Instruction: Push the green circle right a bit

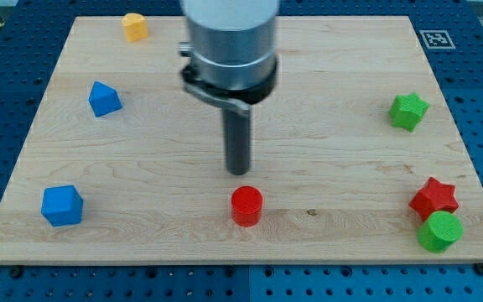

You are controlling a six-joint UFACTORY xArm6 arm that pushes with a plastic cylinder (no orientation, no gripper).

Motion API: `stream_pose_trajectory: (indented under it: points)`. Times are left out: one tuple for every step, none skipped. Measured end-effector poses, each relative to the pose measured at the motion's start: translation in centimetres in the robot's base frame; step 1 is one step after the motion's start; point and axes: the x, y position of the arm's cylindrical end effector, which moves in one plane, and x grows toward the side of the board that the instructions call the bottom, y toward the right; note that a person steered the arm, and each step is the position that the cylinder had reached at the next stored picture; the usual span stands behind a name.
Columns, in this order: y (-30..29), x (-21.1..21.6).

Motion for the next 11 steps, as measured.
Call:
stream_pose_trajectory:
  points:
    - [3.2, 0.0]
    - [3.3, 0.3]
    - [4.6, 2.5]
    - [7.2, 4.3]
    - [10.7, 5.7]
    - [14.0, 7.9]
    - [15.8, 10.7]
    - [16.2, 11.0]
    - [22.0, 11.0]
    - [28.2, 10.9]
    - [28.2, 10.8]
